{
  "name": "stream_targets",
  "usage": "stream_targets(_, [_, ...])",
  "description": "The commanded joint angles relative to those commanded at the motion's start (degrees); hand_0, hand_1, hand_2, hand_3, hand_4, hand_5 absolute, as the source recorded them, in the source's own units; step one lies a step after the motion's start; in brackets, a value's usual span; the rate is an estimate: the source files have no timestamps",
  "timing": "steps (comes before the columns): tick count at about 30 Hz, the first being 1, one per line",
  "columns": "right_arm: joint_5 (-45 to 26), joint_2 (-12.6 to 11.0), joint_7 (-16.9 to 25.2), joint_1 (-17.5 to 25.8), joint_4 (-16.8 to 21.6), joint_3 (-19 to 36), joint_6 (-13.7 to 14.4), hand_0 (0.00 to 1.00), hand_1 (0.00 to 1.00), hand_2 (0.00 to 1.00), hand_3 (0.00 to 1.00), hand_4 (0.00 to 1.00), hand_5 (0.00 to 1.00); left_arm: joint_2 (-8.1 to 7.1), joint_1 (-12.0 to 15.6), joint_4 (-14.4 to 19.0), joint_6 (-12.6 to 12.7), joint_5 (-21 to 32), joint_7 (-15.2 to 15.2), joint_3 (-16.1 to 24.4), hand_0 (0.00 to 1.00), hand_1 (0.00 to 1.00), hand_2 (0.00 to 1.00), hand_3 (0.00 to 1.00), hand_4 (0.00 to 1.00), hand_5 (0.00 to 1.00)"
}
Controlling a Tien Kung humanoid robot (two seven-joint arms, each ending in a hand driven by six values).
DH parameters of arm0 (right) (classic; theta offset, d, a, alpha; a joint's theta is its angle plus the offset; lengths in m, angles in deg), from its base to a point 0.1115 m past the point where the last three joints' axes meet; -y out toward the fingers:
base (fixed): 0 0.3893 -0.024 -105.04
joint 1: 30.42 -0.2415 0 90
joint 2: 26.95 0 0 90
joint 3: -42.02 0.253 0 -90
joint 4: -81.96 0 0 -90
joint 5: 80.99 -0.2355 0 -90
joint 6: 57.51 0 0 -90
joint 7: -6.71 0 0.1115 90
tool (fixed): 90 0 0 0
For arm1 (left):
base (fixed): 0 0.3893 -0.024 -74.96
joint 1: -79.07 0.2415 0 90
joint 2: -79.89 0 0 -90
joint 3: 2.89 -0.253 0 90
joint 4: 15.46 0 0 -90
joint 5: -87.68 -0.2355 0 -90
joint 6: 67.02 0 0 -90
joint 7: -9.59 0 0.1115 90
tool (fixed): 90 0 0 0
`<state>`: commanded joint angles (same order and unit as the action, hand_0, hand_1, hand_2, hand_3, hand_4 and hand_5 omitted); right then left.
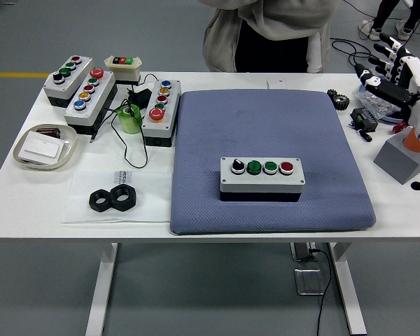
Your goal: Pick up the button,place it on the desk,press the button,press the button
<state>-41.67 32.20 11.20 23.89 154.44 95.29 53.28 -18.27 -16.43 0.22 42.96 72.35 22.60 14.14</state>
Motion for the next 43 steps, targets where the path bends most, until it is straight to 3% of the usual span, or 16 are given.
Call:
stream_targets(6, [-14.5, 0.7, -0.1, 0.6, -4.2, 0.8, -0.7, 0.941, 0.851, 0.891, 0.885, 0.650, 0.328, 0.04, 0.1, 0.0, 0.0, -0.5, 0.2, 0.3, 0.752, 0.789, 0.864, 0.781, 0.553, 0.998])
stream_targets(15, [-34.8, 1.1, -1.1, 1.3, -7.0, 1.4, -0.8, 0.939, 0.848, 0.882, 0.874, 0.646, 0.321, 0.15, 0.2, 0.0, 0.0, -0.8, 0.2, 0.5, 0.751, 0.789, 0.864, 0.781, 0.552, 0.998])
stream_targets(43, [-34.5, 1.1, -1.7, 1.4, -7.8, 2.8, -0.2, 0.936, 0.841, 0.883, 0.876, 0.648, 0.341, 0.20, 0.0, 0.1, 0.1, 0.5, -0.1, -0.3, 0.750, 0.788, 0.862, 0.780, 0.552, 0.998])
